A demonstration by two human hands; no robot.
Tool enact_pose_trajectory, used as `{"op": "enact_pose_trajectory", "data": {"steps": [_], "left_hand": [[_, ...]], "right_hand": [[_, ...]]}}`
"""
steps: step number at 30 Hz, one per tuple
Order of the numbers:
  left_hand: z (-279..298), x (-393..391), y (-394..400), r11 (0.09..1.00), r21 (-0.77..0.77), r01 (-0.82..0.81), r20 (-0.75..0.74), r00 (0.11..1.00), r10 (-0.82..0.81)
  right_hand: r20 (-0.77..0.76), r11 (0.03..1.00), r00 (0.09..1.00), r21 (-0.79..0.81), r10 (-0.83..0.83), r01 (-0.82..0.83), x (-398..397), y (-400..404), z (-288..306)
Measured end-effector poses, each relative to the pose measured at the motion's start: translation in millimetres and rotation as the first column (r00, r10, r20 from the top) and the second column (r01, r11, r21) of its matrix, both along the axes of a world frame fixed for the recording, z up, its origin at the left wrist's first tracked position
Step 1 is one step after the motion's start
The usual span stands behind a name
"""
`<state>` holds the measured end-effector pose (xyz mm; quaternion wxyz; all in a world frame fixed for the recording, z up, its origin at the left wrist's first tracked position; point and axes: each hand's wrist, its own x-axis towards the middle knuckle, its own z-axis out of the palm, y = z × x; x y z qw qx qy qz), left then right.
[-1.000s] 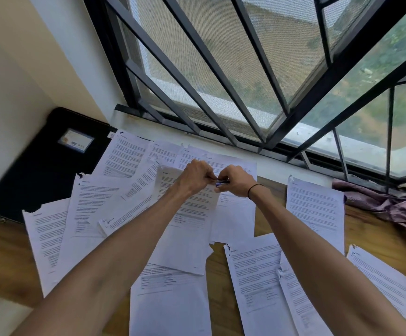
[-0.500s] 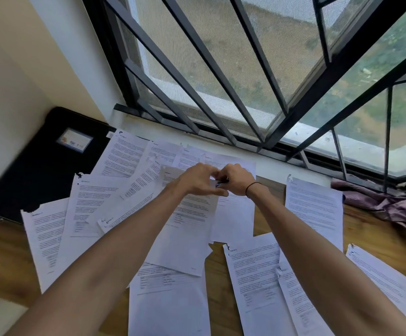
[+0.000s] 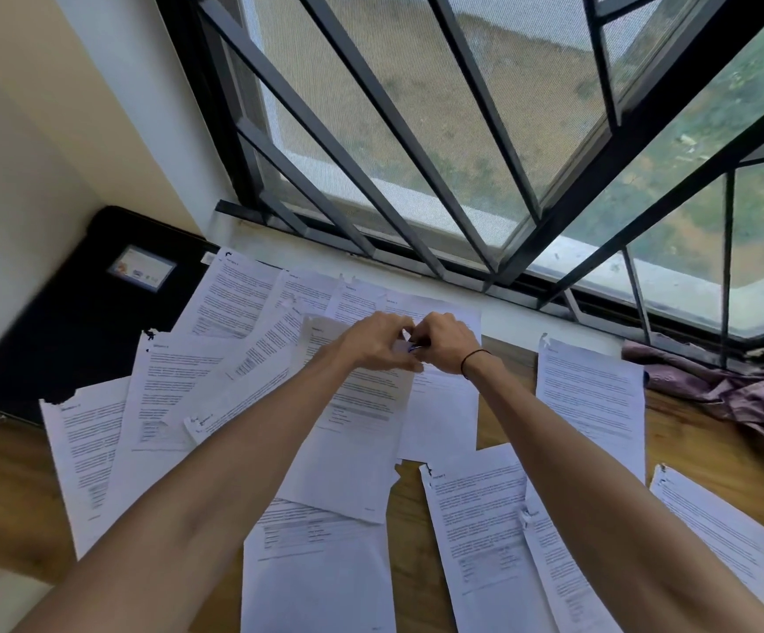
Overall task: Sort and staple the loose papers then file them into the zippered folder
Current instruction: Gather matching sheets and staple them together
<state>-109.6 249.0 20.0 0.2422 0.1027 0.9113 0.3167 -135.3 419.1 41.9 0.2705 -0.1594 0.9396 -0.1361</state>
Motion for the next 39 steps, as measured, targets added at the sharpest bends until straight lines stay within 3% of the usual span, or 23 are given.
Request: {"op": "enact_pose_trajectory", "data": {"steps": [5,9,12,16,19,23,29,33,37,39], "left_hand": [[0,11,-39,0.992,-0.101,-0.081,-0.084,0.994,0.073],[-7,30,-86,0.914,-0.015,-0.406,-0.074,0.912,0.404],[-21,53,-111,0.814,0.180,-0.553,0.082,0.833,0.547],[-27,77,-117,0.612,0.445,-0.654,0.371,0.757,0.539],[-28,84,-112,0.519,0.514,-0.683,0.429,0.729,0.534],[-32,87,-107,0.414,0.561,-0.717,0.440,0.682,0.585],[-27,87,-109,0.351,0.581,-0.734,0.430,0.643,0.634],[-23,95,-133,0.369,0.555,-0.745,0.460,0.645,0.610],[-21,123,-159,0.470,0.493,-0.732,0.508,0.681,0.527],[-18,129,-172,0.477,0.488,-0.731,0.490,0.682,0.544]], "right_hand": [[0.048,0.994,0.998,-0.109,0.031,-0.026,-1,12,-3],[0.073,0.974,0.997,-0.222,-0.026,0.041,3,23,-4],[0.095,0.946,0.992,-0.305,-0.086,0.111,6,27,-2],[0.131,0.876,0.977,-0.434,-0.170,0.211,11,28,-5],[0.229,0.783,0.933,-0.508,-0.279,0.359,19,25,-6],[0.441,0.670,0.821,-0.488,-0.364,0.559,34,25,-15],[0.598,0.553,0.723,-0.492,-0.346,0.672,57,6,-28],[0.603,0.452,0.719,-0.565,-0.344,0.690,65,-13,-32],[0.618,0.331,0.681,-0.596,-0.392,0.732,64,-42,-35],[0.640,0.300,0.660,-0.589,-0.393,0.750,62,-58,-35]]}}
